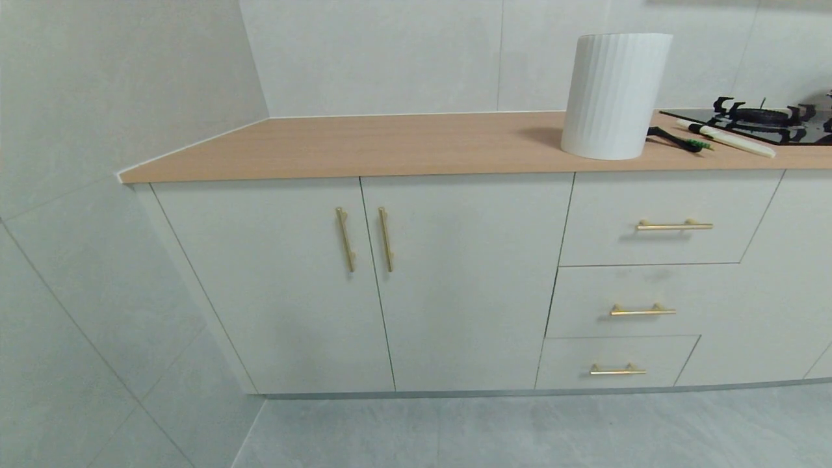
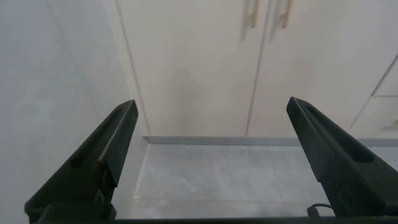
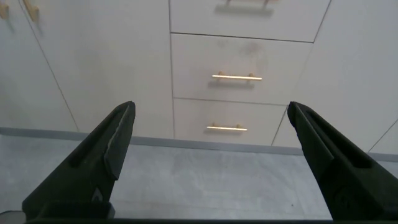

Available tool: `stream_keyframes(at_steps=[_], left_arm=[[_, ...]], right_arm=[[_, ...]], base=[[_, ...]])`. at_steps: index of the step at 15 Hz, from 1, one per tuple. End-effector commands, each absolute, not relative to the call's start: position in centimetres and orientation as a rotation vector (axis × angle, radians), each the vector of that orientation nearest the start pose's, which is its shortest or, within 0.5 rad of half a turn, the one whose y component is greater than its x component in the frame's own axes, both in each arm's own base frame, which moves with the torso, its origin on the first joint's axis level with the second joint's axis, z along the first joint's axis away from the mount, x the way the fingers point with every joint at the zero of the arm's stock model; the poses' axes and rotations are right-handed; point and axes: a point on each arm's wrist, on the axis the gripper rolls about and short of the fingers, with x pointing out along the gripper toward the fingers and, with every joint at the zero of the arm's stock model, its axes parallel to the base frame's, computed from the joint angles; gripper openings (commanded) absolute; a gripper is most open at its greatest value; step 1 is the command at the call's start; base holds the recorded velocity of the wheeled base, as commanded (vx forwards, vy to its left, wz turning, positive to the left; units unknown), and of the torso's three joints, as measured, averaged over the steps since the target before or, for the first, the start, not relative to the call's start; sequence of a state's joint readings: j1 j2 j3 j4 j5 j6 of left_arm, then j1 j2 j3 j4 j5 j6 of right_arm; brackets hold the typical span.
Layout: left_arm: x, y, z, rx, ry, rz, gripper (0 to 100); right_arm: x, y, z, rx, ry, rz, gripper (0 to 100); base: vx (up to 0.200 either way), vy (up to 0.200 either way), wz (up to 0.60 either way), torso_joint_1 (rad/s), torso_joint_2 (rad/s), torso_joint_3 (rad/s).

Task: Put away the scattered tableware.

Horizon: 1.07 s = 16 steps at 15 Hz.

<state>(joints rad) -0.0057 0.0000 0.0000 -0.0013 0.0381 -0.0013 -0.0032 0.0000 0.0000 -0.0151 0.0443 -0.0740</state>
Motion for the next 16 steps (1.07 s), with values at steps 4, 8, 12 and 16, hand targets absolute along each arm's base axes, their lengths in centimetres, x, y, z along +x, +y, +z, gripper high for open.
stream_keyframes(at_steps=[4, 8, 12, 16], left_arm=[[-2.28, 0.1, 7.56, -0.002, -0.002, 0.032, 100], [-2.28, 0.1, 7.56, -0.002, -0.002, 0.032, 100], [-2.28, 0.1, 7.56, -0.003, -0.002, 0.032, 100], [-2.28, 0.1, 7.56, -0.003, -0.002, 0.032, 100]], right_arm=[[-2.26, 0.11, 7.71, -0.075, -0.014, 0.039, 100], [-2.26, 0.11, 7.71, -0.075, -0.014, 0.039, 100], [-2.26, 0.11, 7.71, -0.075, -0.014, 0.041, 100], [-2.26, 0.11, 7.7, -0.075, -0.012, 0.041, 100]], base=[[0.0, -0.2, 0.0, 0.004, 0.0, 0.002], [0.0, -0.2, 0.0, 0.004, 0.01, 0.004], [0.0, -0.15, 0.0, -0.001, 0.0, 0.002], [0.0, 0.0, 0.0, 0.0, 0.0, 0.0]])
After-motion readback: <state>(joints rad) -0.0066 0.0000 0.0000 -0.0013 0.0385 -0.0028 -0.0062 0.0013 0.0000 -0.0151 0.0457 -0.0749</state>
